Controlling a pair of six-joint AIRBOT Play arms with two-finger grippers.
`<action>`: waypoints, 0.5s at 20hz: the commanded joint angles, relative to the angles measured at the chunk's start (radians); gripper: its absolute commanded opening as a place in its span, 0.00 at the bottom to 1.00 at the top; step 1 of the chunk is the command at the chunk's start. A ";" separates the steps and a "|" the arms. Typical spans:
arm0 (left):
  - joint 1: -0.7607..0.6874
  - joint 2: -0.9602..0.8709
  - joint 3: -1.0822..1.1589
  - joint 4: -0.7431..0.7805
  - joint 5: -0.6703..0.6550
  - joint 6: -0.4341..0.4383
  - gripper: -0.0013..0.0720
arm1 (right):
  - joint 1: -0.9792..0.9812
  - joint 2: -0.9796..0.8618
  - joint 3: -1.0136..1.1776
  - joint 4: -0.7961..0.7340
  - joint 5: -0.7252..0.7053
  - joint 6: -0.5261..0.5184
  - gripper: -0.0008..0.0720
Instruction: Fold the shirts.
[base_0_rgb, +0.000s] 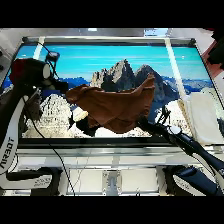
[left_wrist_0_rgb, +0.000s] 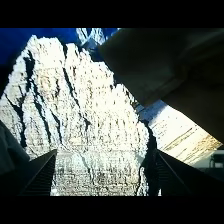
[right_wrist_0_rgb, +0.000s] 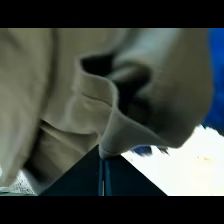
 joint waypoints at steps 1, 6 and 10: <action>0.000 -0.039 -0.093 -0.097 0.065 0.034 0.98 | -0.029 0.000 0.082 -0.129 0.023 -0.016 0.05; 0.000 -0.150 -0.103 -0.153 0.290 0.051 0.98 | -0.066 0.000 0.156 -0.147 0.089 -0.016 0.05; 0.000 -0.223 -0.103 -0.124 0.288 0.042 0.98 | -0.066 0.000 0.164 -0.150 0.097 -0.016 0.05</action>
